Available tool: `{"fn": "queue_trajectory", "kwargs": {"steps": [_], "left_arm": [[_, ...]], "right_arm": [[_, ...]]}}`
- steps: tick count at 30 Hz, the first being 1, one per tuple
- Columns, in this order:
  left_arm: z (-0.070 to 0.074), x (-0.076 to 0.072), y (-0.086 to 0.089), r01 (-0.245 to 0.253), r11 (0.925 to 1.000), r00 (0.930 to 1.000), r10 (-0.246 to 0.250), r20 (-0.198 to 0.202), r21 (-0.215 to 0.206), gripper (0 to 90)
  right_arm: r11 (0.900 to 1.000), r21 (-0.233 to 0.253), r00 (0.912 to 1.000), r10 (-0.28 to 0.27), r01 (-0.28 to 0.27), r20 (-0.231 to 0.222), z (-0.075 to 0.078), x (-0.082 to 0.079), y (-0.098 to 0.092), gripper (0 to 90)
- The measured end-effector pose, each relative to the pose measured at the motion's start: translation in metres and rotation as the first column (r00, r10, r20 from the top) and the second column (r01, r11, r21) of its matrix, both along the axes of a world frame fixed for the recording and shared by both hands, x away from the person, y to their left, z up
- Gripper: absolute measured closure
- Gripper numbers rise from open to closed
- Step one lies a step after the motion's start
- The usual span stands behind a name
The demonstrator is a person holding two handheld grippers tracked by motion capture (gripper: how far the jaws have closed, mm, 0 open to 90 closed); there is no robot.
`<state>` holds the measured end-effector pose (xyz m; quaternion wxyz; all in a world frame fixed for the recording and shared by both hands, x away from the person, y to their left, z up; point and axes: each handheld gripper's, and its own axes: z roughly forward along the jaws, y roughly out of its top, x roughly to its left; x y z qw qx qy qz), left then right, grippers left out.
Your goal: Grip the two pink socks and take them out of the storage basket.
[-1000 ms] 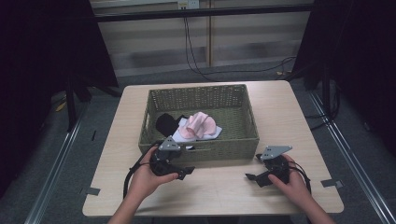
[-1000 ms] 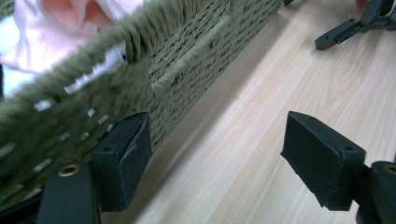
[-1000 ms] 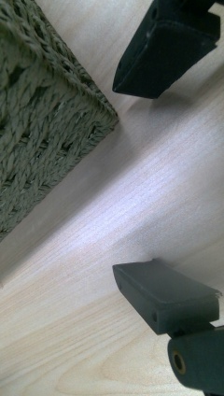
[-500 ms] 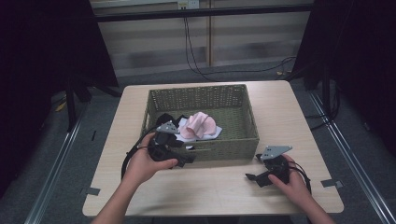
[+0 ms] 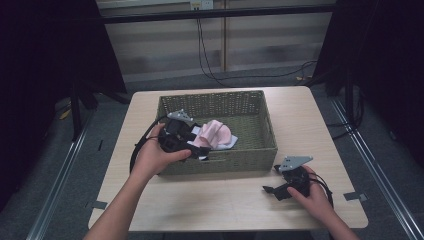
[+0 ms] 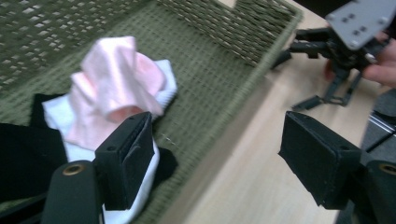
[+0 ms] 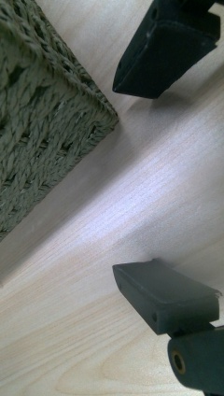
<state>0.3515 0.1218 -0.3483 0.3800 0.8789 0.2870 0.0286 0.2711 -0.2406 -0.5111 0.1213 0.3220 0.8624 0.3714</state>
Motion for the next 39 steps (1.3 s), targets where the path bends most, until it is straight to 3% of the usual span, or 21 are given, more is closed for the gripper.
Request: {"fn": "queue_trajectory", "kwargs": {"steps": [7,11,17,28,29,30,34,35,39], "left_arm": [[-0.004,0.024,0.000,-0.038,0.9984,0.9993,0.038,0.002,0.043,27.3],[-0.008,0.034,0.000,-0.063,0.9970,0.9980,0.064,-0.005,0.044,27.8],[-0.015,0.051,-0.001,-0.077,0.9946,0.9963,0.080,-0.034,0.070,28.6],[-0.020,0.072,-0.010,-0.102,0.9899,0.9921,0.109,-0.062,0.098,29.0],[-0.022,0.072,-0.012,-0.123,0.9891,0.9892,0.129,-0.070,0.081,29.0],[-0.021,0.075,-0.012,-0.104,0.9891,0.9915,0.111,-0.067,0.104,29.0],[-0.025,0.082,-0.018,-0.111,0.9885,0.9895,0.119,-0.082,0.103,30.0],[-0.028,0.083,-0.021,-0.133,0.9870,0.9855,0.141,-0.094,0.090,30.2],[-0.033,0.091,-0.024,-0.120,0.9857,0.9854,0.133,-0.106,0.118,30.9]], "right_arm": [[1.000,0.000,1.0000,0.000,0.000,0.000,0.000,0.000,0.000,10.6],[1.000,0.000,1.0000,0.000,0.000,0.000,0.000,0.000,0.000,10.6],[1.000,0.000,1.0000,0.000,0.000,0.000,0.000,0.000,0.000,10.6],[1.000,0.000,1.0000,0.000,0.000,0.000,0.000,0.000,0.000,10.6],[1.000,0.001,1.0000,0.000,0.000,0.000,0.000,0.000,0.000,10.6],[1.000,0.001,1.0000,0.000,0.000,0.000,0.000,0.000,0.000,10.6],[1.000,0.003,1.0000,-0.002,0.002,-0.001,0.000,0.000,0.000,10.6],[1.000,0.003,1.0000,-0.002,0.002,-0.001,0.000,0.000,0.000,10.6],[1.000,0.002,1.0000,-0.002,0.002,0.000,0.000,0.000,0.000,10.6]]}}
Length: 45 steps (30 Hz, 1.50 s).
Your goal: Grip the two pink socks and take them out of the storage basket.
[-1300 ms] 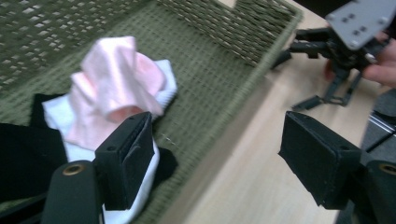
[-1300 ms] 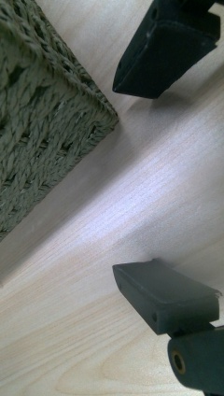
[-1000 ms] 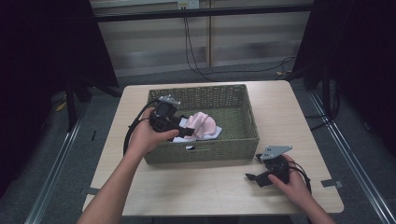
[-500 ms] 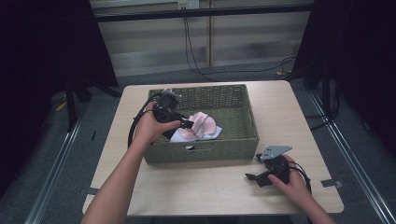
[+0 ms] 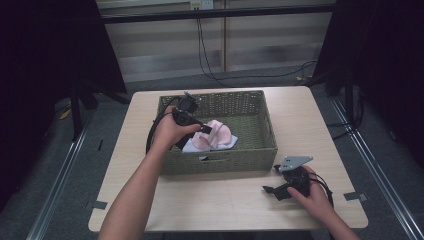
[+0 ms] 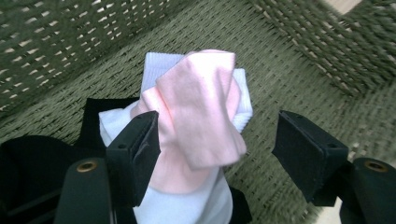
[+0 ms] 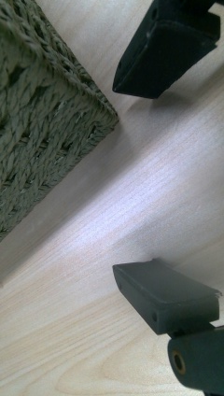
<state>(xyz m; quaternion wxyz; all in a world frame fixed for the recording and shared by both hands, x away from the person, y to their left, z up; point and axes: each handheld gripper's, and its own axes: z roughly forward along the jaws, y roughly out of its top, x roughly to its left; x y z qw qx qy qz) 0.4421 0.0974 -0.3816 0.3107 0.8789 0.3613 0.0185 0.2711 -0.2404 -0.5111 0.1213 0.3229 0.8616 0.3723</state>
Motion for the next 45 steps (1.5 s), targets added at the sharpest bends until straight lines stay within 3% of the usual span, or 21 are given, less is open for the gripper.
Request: {"fn": "queue_trajectory", "kwargs": {"steps": [8,16,21,22,23,26,30,36,45], "left_arm": [[-0.022,0.017,-0.011,-0.021,0.9985,0.9989,0.023,-0.042,0.051,31.1],[-0.033,0.023,-0.013,-0.040,0.9980,0.9973,0.043,-0.060,0.049,36.1],[-0.036,0.027,-0.013,-0.015,0.9981,0.9964,0.020,-0.082,0.060,64.7],[-0.035,0.028,-0.012,-0.003,0.9978,0.9941,0.010,-0.108,0.067,71.7],[-0.034,0.028,-0.012,-0.003,0.9973,0.9940,0.011,-0.109,0.073,75.9],[-0.029,0.030,-0.010,0.015,0.9959,0.9903,-0.003,-0.139,0.089,81.5],[-0.017,0.030,-0.005,0.023,0.9949,0.9896,-0.009,-0.144,0.098,82.6],[-0.003,0.029,0.003,-0.005,0.9977,0.9901,0.014,-0.139,0.068,82.7],[0.016,0.027,0.010,-0.009,0.9986,0.9856,0.018,-0.168,0.053,82.9]], "right_arm": [[1.000,0.000,1.0000,0.002,-0.002,0.003,0.000,0.000,0.000,10.6],[1.000,0.000,1.0000,0.002,-0.002,0.005,0.000,0.000,0.000,10.6],[1.000,0.000,1.0000,0.002,-0.002,0.005,0.000,0.000,0.000,10.6],[1.000,0.000,1.0000,0.002,-0.002,0.005,0.000,0.000,0.000,10.6],[1.000,0.000,1.0000,0.002,-0.002,0.005,0.000,0.000,0.000,10.6],[1.000,0.000,1.0000,0.002,-0.002,0.005,0.000,0.000,0.000,10.6],[1.000,0.001,1.0000,0.001,-0.001,0.002,0.000,0.000,0.000,10.6],[1.000,0.001,1.0000,0.001,-0.001,0.002,0.000,0.000,0.000,10.6],[1.000,0.001,1.0000,0.001,-0.001,0.000,0.000,0.000,0.000,10.6]]}}
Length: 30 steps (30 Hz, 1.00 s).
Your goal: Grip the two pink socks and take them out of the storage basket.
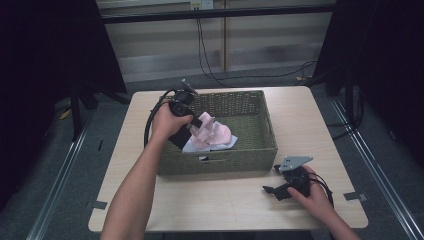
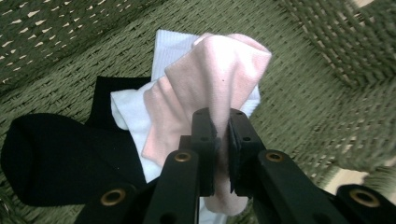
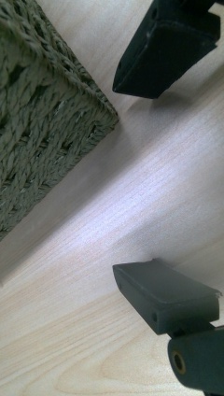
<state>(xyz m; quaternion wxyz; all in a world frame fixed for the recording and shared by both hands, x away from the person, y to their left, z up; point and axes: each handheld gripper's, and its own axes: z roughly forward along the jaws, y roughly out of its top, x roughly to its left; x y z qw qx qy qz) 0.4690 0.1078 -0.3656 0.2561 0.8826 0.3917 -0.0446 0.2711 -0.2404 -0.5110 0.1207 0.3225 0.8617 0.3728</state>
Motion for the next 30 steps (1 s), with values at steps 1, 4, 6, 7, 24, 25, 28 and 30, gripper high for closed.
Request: {"fn": "queue_trajectory", "kwargs": {"steps": [1,4,6,7,24,25,28,30], "left_arm": [[0.002,-0.001,0.000,-0.004,1.0000,1.0000,0.004,0.004,0.005,82.9],[0.011,-0.002,0.001,0.006,1.0000,1.0000,-0.006,-0.004,0.001,82.9],[0.017,-0.003,0.002,0.009,1.0000,0.9999,-0.009,-0.007,-0.001,83.0],[0.017,-0.003,0.002,0.009,1.0000,0.9999,-0.009,-0.007,-0.001,83.0],[0.039,-0.011,0.014,0.009,0.9999,0.9992,-0.010,-0.038,-0.008,83.0],[0.041,-0.012,0.015,0.010,0.9999,0.9992,-0.011,-0.038,-0.011,83.0],[0.042,-0.014,0.016,0.011,0.9998,0.9992,-0.012,-0.039,-0.019,83.0],[0.044,-0.017,0.016,0.022,0.9996,0.9988,-0.023,-0.044,-0.018,83.0]], "right_arm": [[1.000,0.000,1.0000,0.000,0.000,-0.001,0.000,0.000,0.000,10.6],[1.000,0.000,1.0000,0.001,-0.001,0.001,0.000,0.000,0.000,10.6],[1.000,0.000,1.0000,0.001,-0.001,0.000,0.000,0.000,0.000,10.6],[1.000,0.000,1.0000,0.001,-0.001,0.000,0.000,0.000,0.000,10.6],[1.000,0.000,1.0000,0.001,-0.001,0.001,0.000,0.000,0.000,10.6],[1.000,0.000,1.0000,0.001,-0.001,0.001,0.000,0.000,0.000,10.6],[1.000,0.000,1.0000,0.001,-0.001,0.001,0.000,0.000,0.000,10.6],[1.000,0.000,1.0000,0.001,-0.001,0.001,0.000,0.000,0.000,10.6]]}}
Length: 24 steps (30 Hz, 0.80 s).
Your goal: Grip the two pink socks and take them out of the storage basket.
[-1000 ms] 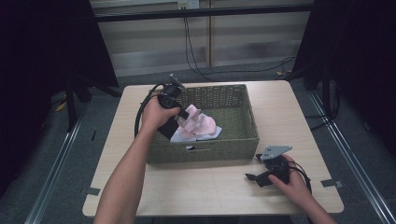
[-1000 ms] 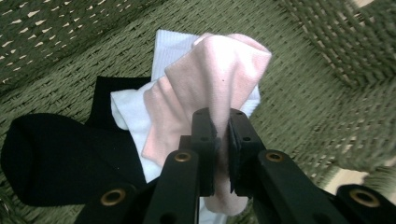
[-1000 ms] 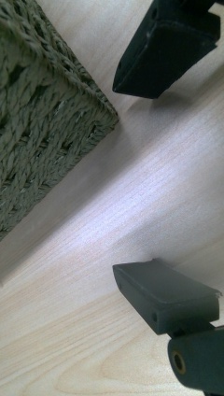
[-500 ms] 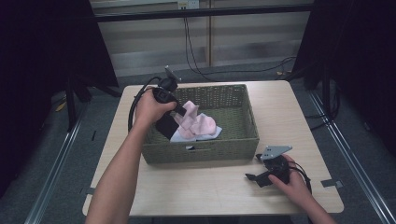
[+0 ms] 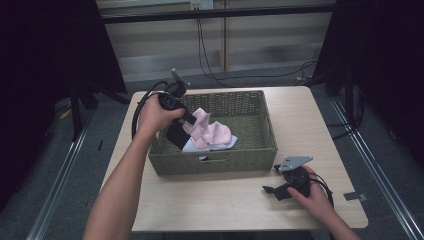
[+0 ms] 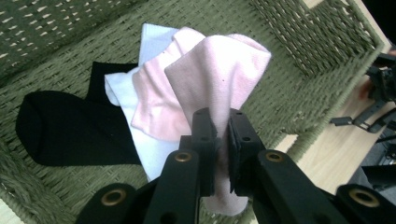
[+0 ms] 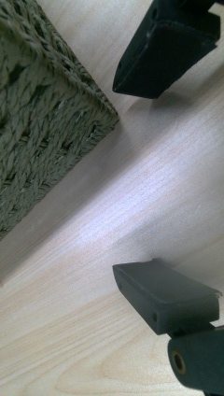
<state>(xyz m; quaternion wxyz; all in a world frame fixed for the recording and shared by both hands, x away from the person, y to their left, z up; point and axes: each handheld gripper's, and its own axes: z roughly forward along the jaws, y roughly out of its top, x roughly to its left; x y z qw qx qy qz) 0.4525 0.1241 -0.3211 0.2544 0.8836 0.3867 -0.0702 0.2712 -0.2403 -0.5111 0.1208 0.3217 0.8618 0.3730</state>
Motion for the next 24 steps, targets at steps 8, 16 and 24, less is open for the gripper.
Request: {"fn": "queue_trajectory", "kwargs": {"steps": [8,16,24], "left_arm": [[0.006,-0.008,0.003,0.024,0.9997,0.9997,-0.024,-0.002,-0.008,83.0],[0.008,-0.015,0.007,0.038,0.9991,0.9993,-0.039,-0.003,-0.017,83.0],[0.012,-0.022,0.008,0.053,0.9984,0.9986,-0.053,-0.005,-0.021,83.0]], "right_arm": [[1.000,0.000,1.0000,0.000,0.000,0.000,0.000,0.000,0.000,10.6],[1.000,0.000,1.0000,-0.001,0.001,-0.001,0.000,0.000,0.000,10.6],[1.000,0.000,1.0000,-0.001,0.001,-0.001,0.000,0.000,0.000,10.6]]}}
